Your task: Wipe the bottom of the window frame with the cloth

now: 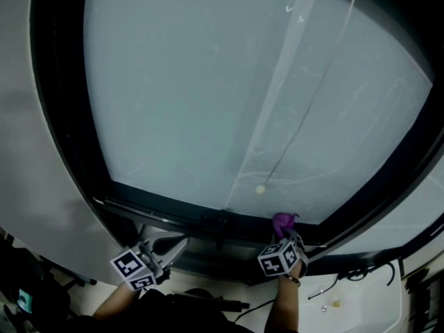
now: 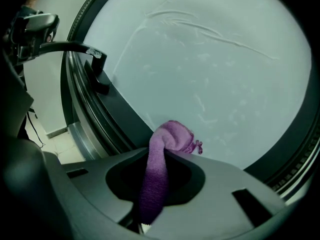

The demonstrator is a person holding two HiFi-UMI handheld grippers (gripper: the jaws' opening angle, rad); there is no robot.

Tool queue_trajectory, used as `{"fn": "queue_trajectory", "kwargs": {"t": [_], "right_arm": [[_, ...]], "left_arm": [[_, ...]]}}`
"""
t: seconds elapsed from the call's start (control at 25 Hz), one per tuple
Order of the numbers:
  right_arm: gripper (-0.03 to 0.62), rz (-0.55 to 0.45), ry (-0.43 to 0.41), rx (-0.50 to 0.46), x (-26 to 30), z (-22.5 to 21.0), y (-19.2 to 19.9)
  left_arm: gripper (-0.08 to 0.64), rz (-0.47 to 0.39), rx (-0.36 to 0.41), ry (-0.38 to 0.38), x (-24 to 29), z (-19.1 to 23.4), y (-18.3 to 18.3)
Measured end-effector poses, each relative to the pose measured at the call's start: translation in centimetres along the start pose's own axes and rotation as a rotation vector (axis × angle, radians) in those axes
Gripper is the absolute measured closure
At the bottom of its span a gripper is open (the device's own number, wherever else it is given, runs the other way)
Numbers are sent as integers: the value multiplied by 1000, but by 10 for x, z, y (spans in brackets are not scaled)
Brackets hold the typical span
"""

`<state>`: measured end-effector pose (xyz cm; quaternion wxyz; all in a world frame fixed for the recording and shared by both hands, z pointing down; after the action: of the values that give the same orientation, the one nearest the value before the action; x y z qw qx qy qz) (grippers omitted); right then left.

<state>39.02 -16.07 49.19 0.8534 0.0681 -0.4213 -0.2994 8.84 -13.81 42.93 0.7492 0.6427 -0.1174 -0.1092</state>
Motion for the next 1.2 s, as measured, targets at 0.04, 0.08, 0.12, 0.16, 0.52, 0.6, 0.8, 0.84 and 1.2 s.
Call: {"fn": "queue_trajectory", "kwargs": {"t": [0.04, 0.08, 0.12, 0.16, 0.52, 0.6, 0.8, 0.84, 1.2], "right_arm": [[526, -3, -5, -1, -2, 1, -3], [526, -3, -8, -5, -3, 3, -5], [526, -4, -10, -10, -5, 5, -8], [526, -4, -11, -15, -6, 7, -11], [526, -21, -43, -49, -17, 29, -30], [526, -28, -47, -53, -18, 33, -33], [526, -33, -60, -77, -21, 42, -42], [526, -35, -62, -82, -22, 44, -45], [526, -66, -95, -102, -31, 61, -61]], "left_arm": [[568, 0, -2, -4, -2, 1, -1], [568, -1, -5, -8, -5, 3, -1], [568, -2, -8, -11, -7, 4, -1], [568, -4, -13, -15, -10, 5, 0], [568, -13, -48, -54, -25, 19, 7], [568, -18, -54, -61, -26, 21, 7], [568, -18, -65, -68, -34, 22, 10], [568, -18, -70, -74, -37, 24, 12], [568, -36, -88, -150, -60, 35, 14]]}}
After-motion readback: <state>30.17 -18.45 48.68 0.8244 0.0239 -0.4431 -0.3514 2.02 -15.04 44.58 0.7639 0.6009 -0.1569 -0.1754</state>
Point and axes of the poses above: the fingertips, and each gripper's own axes: x forward along the fingers, z to its left, y out of its underside, the point moved 2 cm from there along -x, backward along the fingers, and after that the axes turned 14 degrees about z, right-handed, at the moved point
